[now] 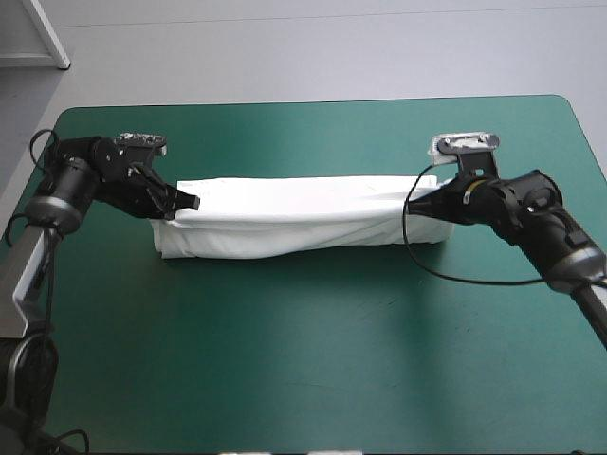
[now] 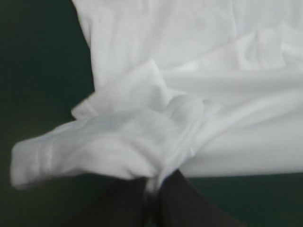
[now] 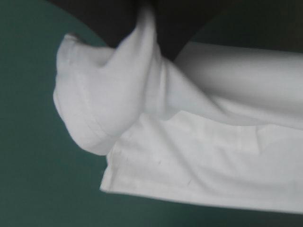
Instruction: Fold the cloth
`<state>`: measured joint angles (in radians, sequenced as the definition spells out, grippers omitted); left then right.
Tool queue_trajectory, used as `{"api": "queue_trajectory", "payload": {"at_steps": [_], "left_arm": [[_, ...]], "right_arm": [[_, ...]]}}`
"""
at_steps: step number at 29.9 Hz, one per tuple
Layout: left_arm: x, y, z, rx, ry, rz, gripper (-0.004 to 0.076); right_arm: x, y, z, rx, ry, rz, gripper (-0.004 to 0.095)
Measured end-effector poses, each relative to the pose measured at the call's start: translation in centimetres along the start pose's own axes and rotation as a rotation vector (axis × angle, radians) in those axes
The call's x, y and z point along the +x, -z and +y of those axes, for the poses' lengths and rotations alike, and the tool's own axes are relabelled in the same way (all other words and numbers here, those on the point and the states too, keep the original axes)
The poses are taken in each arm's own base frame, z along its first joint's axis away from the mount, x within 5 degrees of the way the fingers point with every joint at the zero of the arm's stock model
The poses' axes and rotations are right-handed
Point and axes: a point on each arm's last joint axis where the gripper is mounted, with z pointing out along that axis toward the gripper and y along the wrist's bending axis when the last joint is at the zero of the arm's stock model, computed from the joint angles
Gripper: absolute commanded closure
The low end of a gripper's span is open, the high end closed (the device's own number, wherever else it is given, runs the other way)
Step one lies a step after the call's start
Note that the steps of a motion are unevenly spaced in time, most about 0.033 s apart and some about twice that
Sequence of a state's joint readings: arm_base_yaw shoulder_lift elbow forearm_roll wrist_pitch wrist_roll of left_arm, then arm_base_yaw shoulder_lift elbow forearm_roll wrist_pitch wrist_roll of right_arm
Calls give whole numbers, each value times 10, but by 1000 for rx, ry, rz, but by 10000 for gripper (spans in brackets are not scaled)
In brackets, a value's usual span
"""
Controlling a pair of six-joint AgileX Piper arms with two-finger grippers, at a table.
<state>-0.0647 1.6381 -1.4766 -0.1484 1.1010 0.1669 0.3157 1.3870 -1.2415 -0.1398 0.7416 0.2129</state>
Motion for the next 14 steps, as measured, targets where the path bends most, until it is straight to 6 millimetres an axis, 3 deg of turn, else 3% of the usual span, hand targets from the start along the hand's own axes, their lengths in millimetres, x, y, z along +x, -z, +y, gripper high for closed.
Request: {"api": "queue_trajectory", "payload": {"at_steps": [7,14], "left_arm": [[-54,-27,10,-11,-10,-50,734],[-80,-69,23,-69,-24,-80,734]], "right_arm": [[-44,-51,3,71,54,-69,922],[-48,-126,11,72,84,-19,922]]}}
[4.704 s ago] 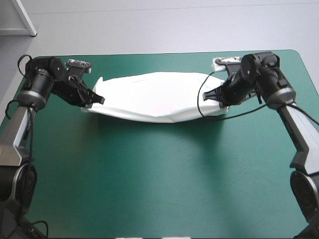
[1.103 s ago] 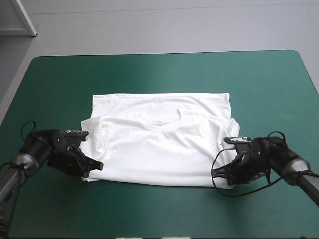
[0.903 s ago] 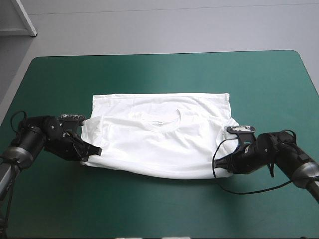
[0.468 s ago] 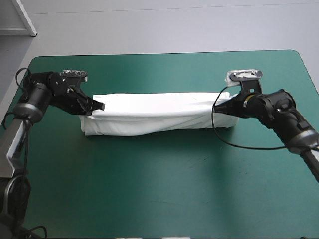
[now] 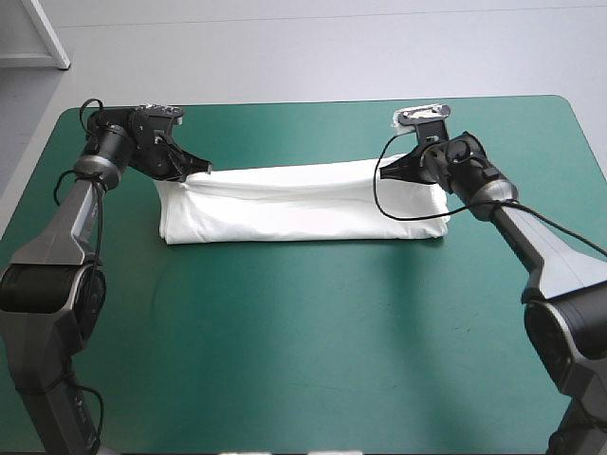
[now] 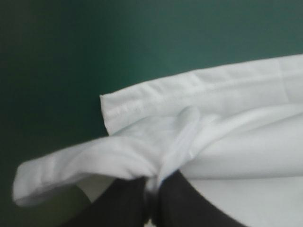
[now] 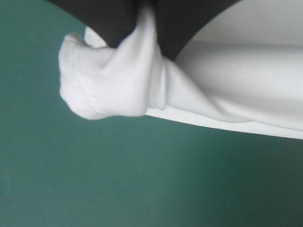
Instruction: Fold the cloth
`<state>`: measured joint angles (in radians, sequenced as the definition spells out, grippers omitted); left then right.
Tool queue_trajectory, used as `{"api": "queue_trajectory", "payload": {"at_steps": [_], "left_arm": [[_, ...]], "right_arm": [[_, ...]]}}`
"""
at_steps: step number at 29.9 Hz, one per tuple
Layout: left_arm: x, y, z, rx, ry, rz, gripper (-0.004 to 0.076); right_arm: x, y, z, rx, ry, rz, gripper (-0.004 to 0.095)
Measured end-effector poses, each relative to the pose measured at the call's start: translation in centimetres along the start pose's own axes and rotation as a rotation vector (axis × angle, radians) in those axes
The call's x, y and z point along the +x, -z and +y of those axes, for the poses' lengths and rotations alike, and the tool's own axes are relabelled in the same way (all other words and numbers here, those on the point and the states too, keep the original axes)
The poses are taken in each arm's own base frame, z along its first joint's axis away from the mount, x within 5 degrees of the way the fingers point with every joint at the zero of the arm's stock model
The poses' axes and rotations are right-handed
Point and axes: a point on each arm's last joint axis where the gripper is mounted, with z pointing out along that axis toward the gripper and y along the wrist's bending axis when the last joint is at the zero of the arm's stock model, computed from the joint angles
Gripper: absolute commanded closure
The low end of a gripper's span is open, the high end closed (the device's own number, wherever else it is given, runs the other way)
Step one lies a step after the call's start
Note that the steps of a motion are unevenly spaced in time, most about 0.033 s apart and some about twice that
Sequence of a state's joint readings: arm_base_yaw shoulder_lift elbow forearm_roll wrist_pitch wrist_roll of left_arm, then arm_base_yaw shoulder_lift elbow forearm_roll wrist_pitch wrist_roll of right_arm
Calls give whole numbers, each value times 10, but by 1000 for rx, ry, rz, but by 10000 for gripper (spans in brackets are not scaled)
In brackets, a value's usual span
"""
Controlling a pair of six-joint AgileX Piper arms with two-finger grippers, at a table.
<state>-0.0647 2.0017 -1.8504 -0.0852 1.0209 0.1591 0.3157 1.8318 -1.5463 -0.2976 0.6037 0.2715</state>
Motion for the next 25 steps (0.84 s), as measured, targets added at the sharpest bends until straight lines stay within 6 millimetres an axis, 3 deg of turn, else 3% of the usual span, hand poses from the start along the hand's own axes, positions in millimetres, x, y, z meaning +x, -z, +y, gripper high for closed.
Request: {"api": "queue_trajectory", "payload": {"at_steps": [5,7,10,12,14,16,20,25], "left_arm": [[-2,-31,5,-24,-9,-13,723],[-3,-39,5,-27,-9,-23,666],[-3,-43,5,-22,-3,-35,484],[-4,-43,5,-16,2,-40,352],[-5,-42,4,-11,6,-40,265],[-5,-39,4,-7,6,-28,249],[-13,-16,3,-5,0,-36,252],[-26,37,-3,23,22,-112,325]], "right_arm": [[11,-33,6,-3,15,46,919],[13,-38,7,-6,4,56,867],[11,-37,7,-23,-60,47,597],[7,-36,5,-37,-105,39,330],[5,-35,3,-41,-129,37,115],[2,-32,1,-38,-136,37,14],[-11,-5,-3,-33,-145,6,15],[-30,53,-16,-2,-131,-86,63]]}}
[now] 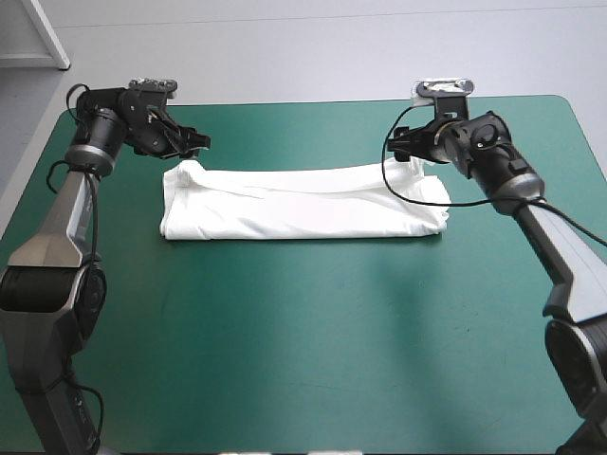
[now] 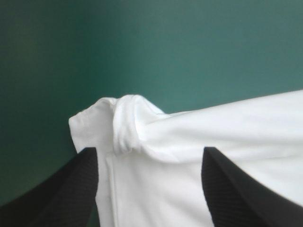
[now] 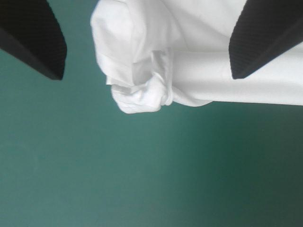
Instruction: Fold the cloth
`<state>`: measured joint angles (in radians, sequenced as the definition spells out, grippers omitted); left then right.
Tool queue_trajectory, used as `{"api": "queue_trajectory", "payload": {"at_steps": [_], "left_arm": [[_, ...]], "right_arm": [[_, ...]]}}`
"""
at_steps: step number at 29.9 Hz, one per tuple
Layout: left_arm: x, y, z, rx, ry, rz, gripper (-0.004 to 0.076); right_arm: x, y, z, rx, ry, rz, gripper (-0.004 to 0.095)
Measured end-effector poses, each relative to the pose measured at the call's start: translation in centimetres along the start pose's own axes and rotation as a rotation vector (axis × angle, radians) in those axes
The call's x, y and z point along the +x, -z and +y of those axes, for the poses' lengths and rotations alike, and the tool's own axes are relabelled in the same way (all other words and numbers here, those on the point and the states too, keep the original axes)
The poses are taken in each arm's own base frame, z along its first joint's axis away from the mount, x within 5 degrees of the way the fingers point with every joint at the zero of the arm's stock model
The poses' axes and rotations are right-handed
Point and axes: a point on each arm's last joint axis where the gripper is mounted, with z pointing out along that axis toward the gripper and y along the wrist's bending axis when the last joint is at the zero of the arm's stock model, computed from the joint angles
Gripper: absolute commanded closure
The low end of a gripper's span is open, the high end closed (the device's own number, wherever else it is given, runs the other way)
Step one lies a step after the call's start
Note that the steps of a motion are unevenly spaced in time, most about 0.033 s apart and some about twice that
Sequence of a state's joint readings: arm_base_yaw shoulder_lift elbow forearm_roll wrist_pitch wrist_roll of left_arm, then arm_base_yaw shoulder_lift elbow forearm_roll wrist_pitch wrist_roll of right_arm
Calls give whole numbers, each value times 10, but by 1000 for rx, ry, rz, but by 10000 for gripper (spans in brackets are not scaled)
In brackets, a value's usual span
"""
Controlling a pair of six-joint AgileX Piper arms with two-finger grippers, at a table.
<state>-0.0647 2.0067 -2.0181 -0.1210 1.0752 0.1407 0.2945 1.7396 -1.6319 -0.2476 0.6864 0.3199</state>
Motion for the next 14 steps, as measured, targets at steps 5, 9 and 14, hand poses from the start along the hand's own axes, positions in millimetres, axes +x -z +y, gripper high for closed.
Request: {"api": "queue_trajectory", "payload": {"at_steps": [5,9,14], "left_arm": [[-3,27,-20,126,32,-18,570],[4,18,-49,197,-29,22,731],[18,-7,-97,271,-116,67,734]], "right_arm": [[-7,39,-22,73,-3,13,99],[5,37,-44,127,-23,123,99],[29,24,-70,68,-109,251,99]]}}
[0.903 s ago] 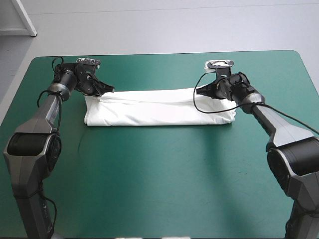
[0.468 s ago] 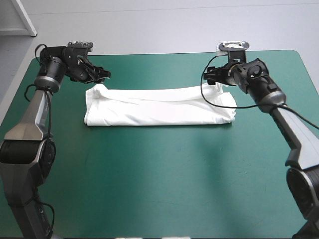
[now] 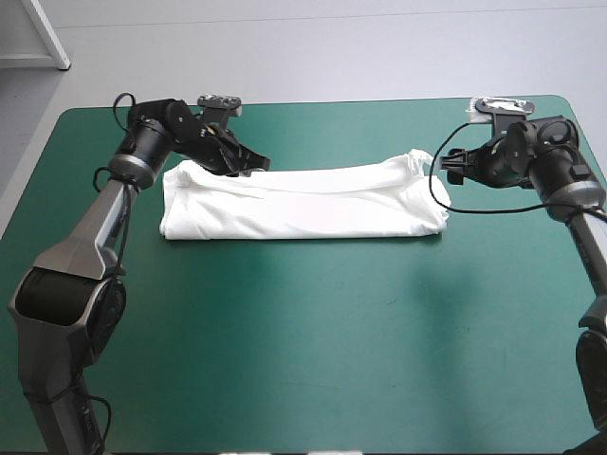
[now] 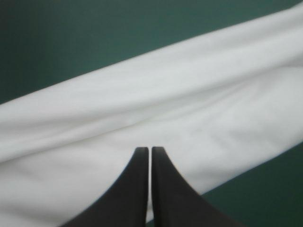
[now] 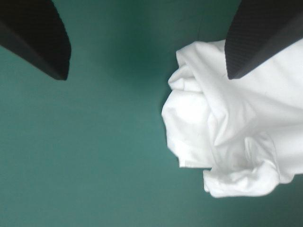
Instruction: Fold the cloth
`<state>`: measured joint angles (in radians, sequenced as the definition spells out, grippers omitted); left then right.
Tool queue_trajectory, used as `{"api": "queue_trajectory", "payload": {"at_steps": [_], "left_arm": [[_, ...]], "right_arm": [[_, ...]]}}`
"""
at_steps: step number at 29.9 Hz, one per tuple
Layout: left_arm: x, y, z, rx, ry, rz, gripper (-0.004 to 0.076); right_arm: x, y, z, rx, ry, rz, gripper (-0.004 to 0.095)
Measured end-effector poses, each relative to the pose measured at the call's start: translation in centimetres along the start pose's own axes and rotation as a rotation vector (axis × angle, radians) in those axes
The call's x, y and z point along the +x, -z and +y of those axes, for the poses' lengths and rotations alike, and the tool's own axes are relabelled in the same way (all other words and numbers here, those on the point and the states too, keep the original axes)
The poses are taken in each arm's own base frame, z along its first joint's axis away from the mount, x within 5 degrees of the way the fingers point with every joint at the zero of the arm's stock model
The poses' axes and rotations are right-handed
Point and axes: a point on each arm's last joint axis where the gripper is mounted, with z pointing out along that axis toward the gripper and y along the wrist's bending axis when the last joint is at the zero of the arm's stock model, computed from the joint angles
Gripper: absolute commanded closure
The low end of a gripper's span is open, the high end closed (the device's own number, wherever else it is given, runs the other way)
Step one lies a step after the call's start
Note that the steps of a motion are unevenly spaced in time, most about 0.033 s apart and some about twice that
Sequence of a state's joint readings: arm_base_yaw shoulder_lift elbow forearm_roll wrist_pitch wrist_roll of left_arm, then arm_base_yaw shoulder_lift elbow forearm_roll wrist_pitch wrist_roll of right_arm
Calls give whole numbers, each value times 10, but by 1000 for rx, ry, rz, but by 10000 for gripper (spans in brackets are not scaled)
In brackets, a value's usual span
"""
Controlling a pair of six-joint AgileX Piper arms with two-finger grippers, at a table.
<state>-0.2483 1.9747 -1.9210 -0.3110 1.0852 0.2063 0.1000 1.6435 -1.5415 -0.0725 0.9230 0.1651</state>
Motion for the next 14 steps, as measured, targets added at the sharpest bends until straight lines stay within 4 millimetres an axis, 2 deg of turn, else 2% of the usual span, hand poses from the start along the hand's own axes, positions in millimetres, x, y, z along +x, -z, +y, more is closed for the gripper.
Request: {"api": "queue_trajectory", "payload": {"at_steps": [3,7,14], "left_arm": [[7,-26,-16,32,-20,38,734],[13,-61,-27,54,-30,76,734],[24,-114,-37,63,-45,125,734]], "right_arm": [[8,-12,-10,-88,-56,55,99],[14,-29,-21,-167,-106,102,99],[20,-60,-19,-246,-132,172,99]]}}
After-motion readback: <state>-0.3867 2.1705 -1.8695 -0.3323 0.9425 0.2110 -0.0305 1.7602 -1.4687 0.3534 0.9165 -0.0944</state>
